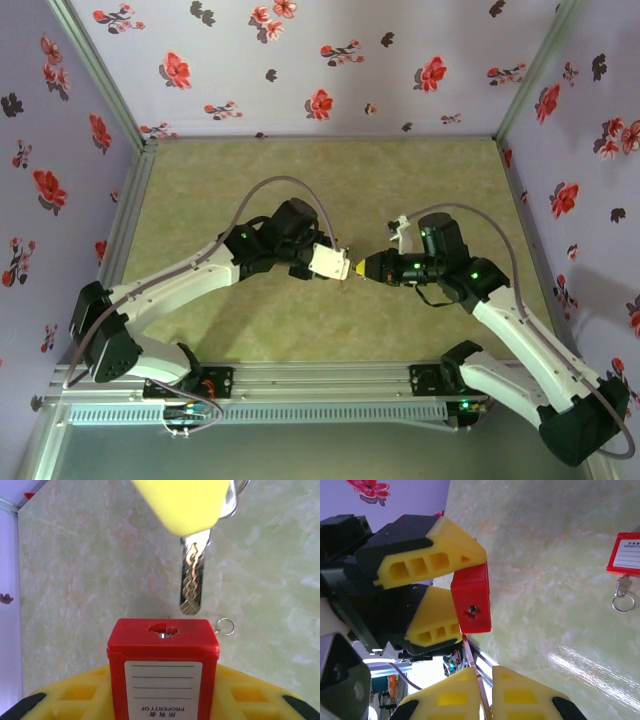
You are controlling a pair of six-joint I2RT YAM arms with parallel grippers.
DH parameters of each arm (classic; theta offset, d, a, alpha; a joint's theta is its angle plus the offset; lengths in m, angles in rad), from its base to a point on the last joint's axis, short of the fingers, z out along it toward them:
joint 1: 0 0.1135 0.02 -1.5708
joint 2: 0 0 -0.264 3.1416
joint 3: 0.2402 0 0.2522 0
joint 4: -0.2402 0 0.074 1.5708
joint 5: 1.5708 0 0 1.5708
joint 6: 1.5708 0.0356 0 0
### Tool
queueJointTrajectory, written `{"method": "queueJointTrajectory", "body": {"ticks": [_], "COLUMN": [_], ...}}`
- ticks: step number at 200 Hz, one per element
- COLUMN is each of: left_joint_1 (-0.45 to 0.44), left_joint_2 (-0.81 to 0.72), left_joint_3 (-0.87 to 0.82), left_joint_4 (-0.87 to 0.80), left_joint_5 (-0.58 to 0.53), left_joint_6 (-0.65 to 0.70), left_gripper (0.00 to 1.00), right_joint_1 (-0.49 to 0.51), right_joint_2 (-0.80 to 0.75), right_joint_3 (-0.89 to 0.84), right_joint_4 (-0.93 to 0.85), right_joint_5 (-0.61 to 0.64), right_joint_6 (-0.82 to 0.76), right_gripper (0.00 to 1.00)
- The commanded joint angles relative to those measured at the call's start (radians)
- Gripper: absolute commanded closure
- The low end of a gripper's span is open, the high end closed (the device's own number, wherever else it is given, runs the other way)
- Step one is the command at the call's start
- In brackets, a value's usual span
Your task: Unlock with the key
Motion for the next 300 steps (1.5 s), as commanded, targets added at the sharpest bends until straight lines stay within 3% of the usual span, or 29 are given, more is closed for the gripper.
{"method": "queueJointTrajectory", "body": {"ticks": [1, 148, 222, 246, 281, 300], "left_joint_1": [-0.017, -0.083, -0.117, -0.117, -0.115, -0.115], "left_joint_2": [-0.013, 0.019, 0.02, 0.007, 0.03, 0.029], "left_joint_3": [0.024, 0.028, -0.039, -0.037, 0.076, 0.102], "left_joint_4": [0.005, 0.065, 0.222, 0.217, 0.045, 0.04], "left_joint_5": [-0.013, -0.054, -0.114, -0.082, 0.057, 0.112], "left_joint_6": [0.012, 0.019, 0.029, 0.012, -0.047, -0.071], "left_gripper": [1.0, 1.0, 1.0, 1.0, 1.0, 1.0], "right_joint_1": [0.008, 0.003, 0.003, 0.003, 0.019, 0.023], "right_joint_2": [0.004, 0.039, 0.047, 0.073, 0.102, 0.135], "right_joint_3": [-0.014, -0.03, -0.03, 0.007, 0.066, 0.106], "right_joint_4": [0.027, 0.042, 0.163, 0.044, -0.097, -0.166], "right_joint_5": [0.023, 0.011, -0.034, 0.001, 0.072, 0.095], "right_joint_6": [0.003, -0.001, 0.136, 0.041, -0.141, -0.221], "right_gripper": [1.0, 1.0, 1.0, 1.0, 1.0, 1.0]}}
